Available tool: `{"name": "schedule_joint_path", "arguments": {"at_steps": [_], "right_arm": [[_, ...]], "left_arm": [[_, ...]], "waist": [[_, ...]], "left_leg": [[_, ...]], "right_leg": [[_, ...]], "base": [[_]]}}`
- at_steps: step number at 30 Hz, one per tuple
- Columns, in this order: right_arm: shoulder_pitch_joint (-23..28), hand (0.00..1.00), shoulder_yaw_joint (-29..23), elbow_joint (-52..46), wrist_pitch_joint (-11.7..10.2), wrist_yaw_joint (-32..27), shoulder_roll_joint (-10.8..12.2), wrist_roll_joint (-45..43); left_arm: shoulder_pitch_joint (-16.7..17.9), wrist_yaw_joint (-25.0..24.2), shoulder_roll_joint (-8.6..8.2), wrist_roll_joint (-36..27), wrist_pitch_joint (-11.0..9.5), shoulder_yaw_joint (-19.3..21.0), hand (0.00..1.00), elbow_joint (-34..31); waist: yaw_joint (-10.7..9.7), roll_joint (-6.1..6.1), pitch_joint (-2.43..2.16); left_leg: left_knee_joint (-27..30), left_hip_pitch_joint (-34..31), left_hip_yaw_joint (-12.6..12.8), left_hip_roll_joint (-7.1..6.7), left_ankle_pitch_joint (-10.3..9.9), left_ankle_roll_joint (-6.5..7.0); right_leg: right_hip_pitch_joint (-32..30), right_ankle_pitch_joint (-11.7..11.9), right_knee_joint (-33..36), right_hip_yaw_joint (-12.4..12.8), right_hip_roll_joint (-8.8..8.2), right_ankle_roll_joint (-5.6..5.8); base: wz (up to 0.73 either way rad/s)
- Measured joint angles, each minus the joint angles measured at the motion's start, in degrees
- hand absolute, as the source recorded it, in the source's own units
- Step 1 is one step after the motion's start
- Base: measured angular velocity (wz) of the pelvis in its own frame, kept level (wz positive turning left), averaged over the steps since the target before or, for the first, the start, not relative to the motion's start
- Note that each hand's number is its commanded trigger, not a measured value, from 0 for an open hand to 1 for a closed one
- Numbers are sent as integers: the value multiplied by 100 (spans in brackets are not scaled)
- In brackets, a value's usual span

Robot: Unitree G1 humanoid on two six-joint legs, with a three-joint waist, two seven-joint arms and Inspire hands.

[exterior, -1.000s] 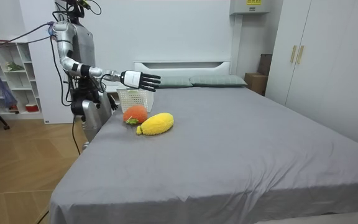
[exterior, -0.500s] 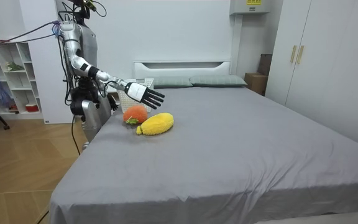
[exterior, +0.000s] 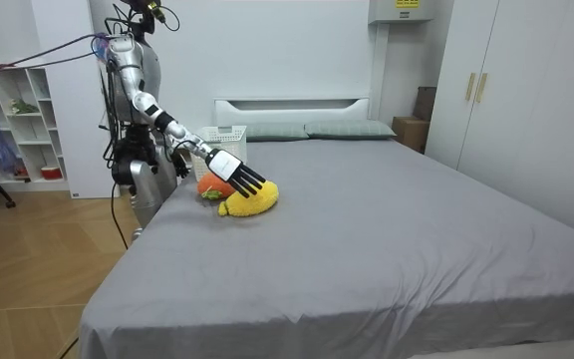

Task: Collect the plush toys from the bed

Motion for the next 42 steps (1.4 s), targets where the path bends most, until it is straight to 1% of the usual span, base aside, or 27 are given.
{"name": "schedule_joint_path", "arguments": {"at_steps": [5, 11, 15, 22, 27, 30, 31, 33, 35, 39, 42], "right_arm": [[-200, 0, 11, 150, -2, 26, 3, 7], [-226, 0, 74, 174, 1, 175, 2, -3], [-227, 0, 148, 175, 2, 317, 2, -5], [-226, 0, 223, 272, 2, 472, 6, -169], [-229, 0, 229, 665, 39, 556, 38, -403], [-236, 0, 242, 822, 46, 628, 53, -513], [-252, 0, 244, 883, 46, 641, 55, -531], [-277, 0, 358, 932, 46, 635, 49, -559], [-307, 0, 460, 1003, 43, 622, 50, -653], [-408, 0, 497, 1148, 50, 500, 16, -944], [-472, 0, 514, 1360, 47, 447, 16, -1252]], "left_arm": [[-53, 41, -39, -2, 3, -3, 0, 1], [-102, 122, -73, 0, 3, -1, 0, 4], [-142, 123, -85, -1, 4, 0, 0, 39], [-328, 123, -112, -4, -3, -4, 0, 361], [-380, 119, -124, -128, -3, -5, 0, 447], [-399, 111, -136, -208, -5, -7, 0, 447], [-425, 106, -142, -218, -12, -10, 0, 445], [-444, 108, -142, -315, -46, -43, 0, 445], [-438, 123, -137, -326, -59, -139, 0, 445], [-452, 123, -131, -335, -118, -138, 0, 437], [-498, 117, -131, -455, -132, -151, 0, 443]], "waist": [[47, 44, 28], [140, 44, 29], [160, 42, 27], [170, 41, 27], [197, 50, 28], [218, 64, 38], [239, 78, 48], [264, 88, 55], [301, 89, 56], [320, 84, 56], [309, 80, 59]], "left_leg": [[-6, -1, -6, 2, 3, -4], [-10, -10, -5, 3, 9, -8], [-10, -10, -7, 2, 15, -8], [-7, 1, -7, 4, 19, -8], [-7, -6, -10, 3, 19, -8], [-8, -6, -10, 3, 19, -8], [-8, -6, -10, 3, 19, -8], [-8, -13, -11, 3, 19, -8], [-6, -34, -30, 3, 22, -12], [-2, -151, -79, -7, 46, -12], [-1, -187, -161, -22, 60, -20]], "right_leg": [[1, 0, -12, -3, 4, 0], [-13, 0, -2, -4, 3, 0], [-11, 2, 0, -10, 1, -2], [2, 6, -1, -10, 2, -9], [6, 7, -2, -17, 2, -10], [6, 7, -1, -15, 3, -10], [6, 7, -1, -15, 3, -10], [0, 7, 0, -19, 3, -10], [-12, 7, -2, -41, 4, -10], [-123, 14, 1, -57, -1, -21], [-139, 14, -2, -129, -5, -21]], "base": [[0], [0], [0], [0], [0], [0], [0], [0], [4], [5], [10]]}}
